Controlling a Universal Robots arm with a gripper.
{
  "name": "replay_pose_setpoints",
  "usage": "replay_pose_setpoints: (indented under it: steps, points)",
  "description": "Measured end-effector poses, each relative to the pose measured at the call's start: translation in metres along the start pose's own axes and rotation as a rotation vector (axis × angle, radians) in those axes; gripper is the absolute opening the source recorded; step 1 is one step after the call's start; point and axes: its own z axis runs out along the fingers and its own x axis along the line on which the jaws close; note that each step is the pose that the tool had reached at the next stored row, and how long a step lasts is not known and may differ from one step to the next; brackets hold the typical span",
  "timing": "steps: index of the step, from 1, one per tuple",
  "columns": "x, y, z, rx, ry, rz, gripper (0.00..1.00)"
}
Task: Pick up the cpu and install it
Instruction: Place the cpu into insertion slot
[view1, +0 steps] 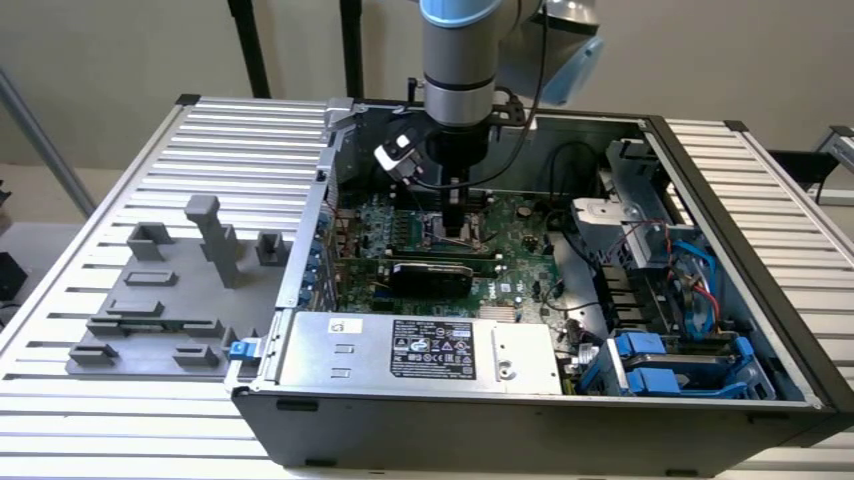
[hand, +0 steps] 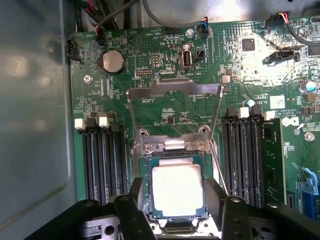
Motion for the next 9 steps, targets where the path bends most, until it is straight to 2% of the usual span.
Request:
replay_pose_setpoints:
  steps: [1,2,6,7,9]
  points:
    - [-0.0001,-0.0002,-0.0002,0.0,0.001,0.0,0.55]
    - [0.0,-0.0002,-0.0003,0.0001,0.0016,0.0,0.55]
    - [-0.0001,-0.0003,-0.001,0.0003,0.0031,0.0,0.31]
    - [-0.0001,-0.0003,-0.0011,0.0005,0.0037,0.0,0.31]
    - [-0.0001,-0.0003,-0.0011,0.0005,0.0038,0.0,0.19]
